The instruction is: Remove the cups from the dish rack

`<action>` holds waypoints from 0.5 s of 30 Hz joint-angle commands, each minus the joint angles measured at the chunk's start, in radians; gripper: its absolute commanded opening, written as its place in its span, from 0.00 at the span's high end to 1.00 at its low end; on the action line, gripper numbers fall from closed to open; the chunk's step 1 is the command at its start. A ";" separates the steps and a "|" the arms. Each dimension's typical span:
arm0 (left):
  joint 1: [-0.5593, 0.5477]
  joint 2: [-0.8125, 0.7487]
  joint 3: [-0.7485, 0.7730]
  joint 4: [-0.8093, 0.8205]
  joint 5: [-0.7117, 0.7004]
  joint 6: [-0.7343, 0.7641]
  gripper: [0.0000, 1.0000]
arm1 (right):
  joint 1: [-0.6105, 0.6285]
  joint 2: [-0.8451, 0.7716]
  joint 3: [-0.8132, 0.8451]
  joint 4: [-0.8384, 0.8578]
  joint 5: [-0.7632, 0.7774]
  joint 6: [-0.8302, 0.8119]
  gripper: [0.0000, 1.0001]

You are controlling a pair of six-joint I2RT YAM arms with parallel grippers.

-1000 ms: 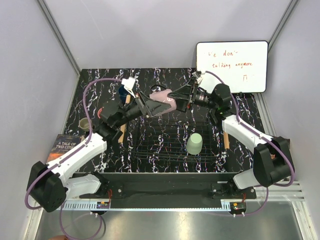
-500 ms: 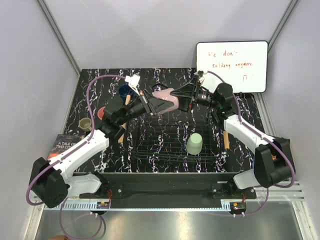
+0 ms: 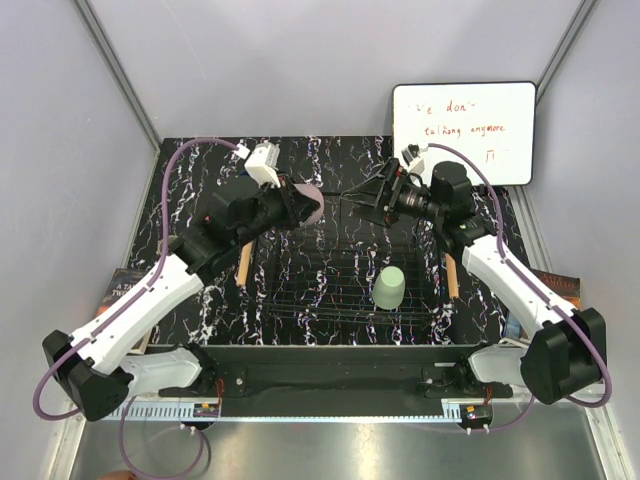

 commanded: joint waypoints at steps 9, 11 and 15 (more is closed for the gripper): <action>0.043 0.255 0.526 -0.226 -0.359 0.262 1.00 | 0.007 -0.138 0.076 -0.436 0.378 -0.250 0.00; 0.080 0.367 0.639 -0.257 -0.371 0.291 1.00 | 0.007 -0.149 0.073 -0.469 0.392 -0.257 0.00; 0.121 0.588 0.871 -0.347 -0.399 0.326 1.00 | 0.007 -0.170 0.067 -0.508 0.418 -0.268 0.00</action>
